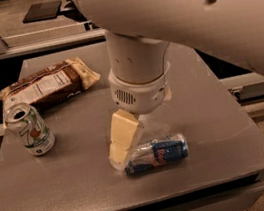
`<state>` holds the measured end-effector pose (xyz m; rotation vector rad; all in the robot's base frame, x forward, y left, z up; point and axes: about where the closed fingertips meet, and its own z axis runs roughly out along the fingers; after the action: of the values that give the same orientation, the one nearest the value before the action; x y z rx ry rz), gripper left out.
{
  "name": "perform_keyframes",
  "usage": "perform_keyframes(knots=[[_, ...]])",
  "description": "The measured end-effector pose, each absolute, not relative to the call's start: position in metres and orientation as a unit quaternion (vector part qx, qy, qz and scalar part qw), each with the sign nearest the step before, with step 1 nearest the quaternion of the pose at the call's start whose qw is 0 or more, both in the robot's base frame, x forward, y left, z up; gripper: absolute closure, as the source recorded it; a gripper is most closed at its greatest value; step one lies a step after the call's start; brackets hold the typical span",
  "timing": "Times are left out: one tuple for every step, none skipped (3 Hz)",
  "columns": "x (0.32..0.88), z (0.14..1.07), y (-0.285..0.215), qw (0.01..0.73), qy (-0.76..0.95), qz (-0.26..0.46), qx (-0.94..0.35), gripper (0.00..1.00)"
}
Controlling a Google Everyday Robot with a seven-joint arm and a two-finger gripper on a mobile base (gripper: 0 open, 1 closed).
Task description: Place redbull can upright
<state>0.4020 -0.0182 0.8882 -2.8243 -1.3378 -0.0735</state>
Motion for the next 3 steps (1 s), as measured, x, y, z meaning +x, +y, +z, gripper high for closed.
perform_keyframes(knots=[[0.39, 0.884, -0.026, 0.005, -0.506, -0.034, -0.862, 0.0], [0.383, 0.88, -0.035, 0.002, -0.546, -0.054, -0.836, 0.0], [0.386, 0.872, -0.05, 0.011, -0.567, -0.08, -0.82, 0.0]])
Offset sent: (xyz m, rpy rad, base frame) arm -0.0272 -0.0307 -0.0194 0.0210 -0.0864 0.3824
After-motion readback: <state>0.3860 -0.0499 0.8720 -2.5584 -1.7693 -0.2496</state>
